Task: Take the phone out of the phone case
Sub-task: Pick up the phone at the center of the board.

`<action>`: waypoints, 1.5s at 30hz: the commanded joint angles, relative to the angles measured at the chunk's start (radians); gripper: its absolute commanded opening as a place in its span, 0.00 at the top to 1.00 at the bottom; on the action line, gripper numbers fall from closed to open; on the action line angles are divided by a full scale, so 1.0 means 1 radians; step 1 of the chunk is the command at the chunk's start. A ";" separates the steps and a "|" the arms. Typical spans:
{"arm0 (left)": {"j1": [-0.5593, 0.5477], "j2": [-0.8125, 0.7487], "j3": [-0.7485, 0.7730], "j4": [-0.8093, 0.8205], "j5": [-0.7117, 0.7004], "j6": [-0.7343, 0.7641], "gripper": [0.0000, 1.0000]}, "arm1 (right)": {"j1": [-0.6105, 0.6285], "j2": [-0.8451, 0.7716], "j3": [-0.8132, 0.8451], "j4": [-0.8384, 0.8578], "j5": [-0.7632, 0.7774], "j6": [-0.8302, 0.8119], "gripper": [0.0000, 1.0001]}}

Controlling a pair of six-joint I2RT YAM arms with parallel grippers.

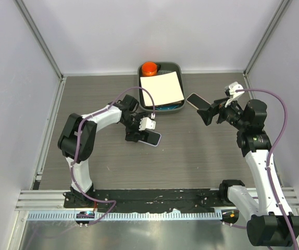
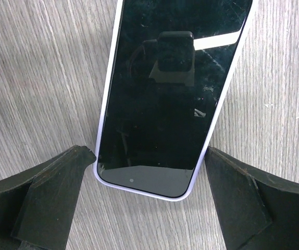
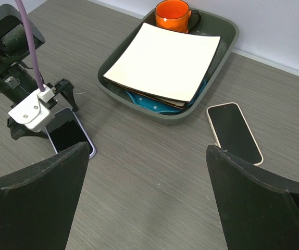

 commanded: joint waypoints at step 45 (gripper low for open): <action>0.014 0.121 0.148 -0.174 -0.026 0.043 0.00 | 0.005 -0.003 0.011 0.018 0.010 -0.024 0.00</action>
